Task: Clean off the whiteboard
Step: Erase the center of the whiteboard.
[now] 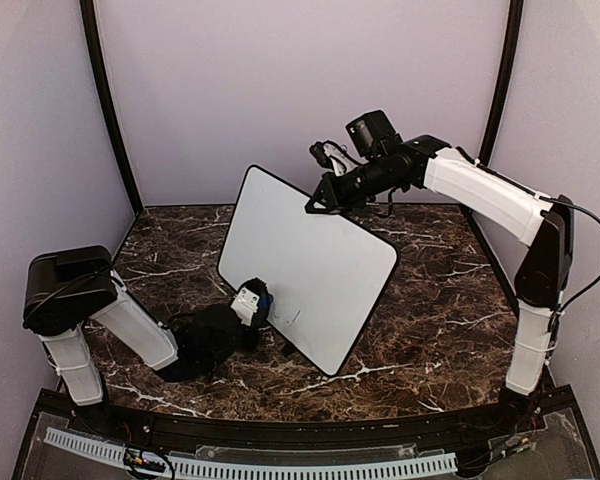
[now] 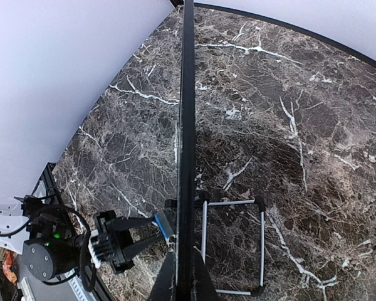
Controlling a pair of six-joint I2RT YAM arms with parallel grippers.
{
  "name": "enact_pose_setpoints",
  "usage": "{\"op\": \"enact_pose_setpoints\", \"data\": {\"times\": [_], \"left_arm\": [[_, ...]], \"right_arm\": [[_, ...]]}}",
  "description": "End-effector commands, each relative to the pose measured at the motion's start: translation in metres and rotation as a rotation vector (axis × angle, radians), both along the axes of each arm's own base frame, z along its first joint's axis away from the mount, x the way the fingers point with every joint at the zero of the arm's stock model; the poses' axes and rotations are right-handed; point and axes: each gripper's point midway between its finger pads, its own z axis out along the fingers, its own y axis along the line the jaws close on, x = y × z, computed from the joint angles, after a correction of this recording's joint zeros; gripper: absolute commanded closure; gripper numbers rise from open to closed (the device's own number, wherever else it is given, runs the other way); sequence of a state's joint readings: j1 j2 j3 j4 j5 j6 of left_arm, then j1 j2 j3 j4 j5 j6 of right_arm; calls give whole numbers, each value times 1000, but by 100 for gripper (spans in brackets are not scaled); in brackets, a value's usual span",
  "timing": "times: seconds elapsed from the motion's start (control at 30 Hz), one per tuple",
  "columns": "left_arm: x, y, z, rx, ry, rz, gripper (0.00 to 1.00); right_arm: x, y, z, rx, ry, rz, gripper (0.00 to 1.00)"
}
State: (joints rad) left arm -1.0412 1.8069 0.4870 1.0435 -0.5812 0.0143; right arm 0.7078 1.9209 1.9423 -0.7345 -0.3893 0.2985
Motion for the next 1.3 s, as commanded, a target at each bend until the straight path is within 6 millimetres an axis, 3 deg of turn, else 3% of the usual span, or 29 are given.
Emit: {"op": "enact_pose_setpoints", "data": {"times": [0.0, 0.23, 0.43, 0.6, 0.77, 0.87, 1.17, 1.27], "left_arm": [[19, 40, -5, 36, 14, 119, 100], [17, 14, -2, -3, 36, 20, 100], [-3, -26, 15, -91, 8, -121, 100], [-19, -56, 17, -125, 3, -206, 100], [-29, -77, 23, -149, -6, -252, 100], [-20, -64, 22, -130, -28, -165, 100], [24, 32, 0, -67, -10, 175, 100], [29, 39, 0, -59, -12, 186, 100]], "right_arm": [[-39, 17, -33, -47, 109, 122, 100], [-39, 16, -32, -47, 107, 120, 100], [-39, 16, -34, -47, 112, 119, 100], [-39, 17, -33, -45, 113, 117, 100], [-39, 17, -32, -47, 112, 115, 100], [-39, 16, -32, -47, 112, 114, 100], [-39, 17, -30, -43, 108, 117, 100], [-40, 17, -29, -42, 108, 120, 100]]}}
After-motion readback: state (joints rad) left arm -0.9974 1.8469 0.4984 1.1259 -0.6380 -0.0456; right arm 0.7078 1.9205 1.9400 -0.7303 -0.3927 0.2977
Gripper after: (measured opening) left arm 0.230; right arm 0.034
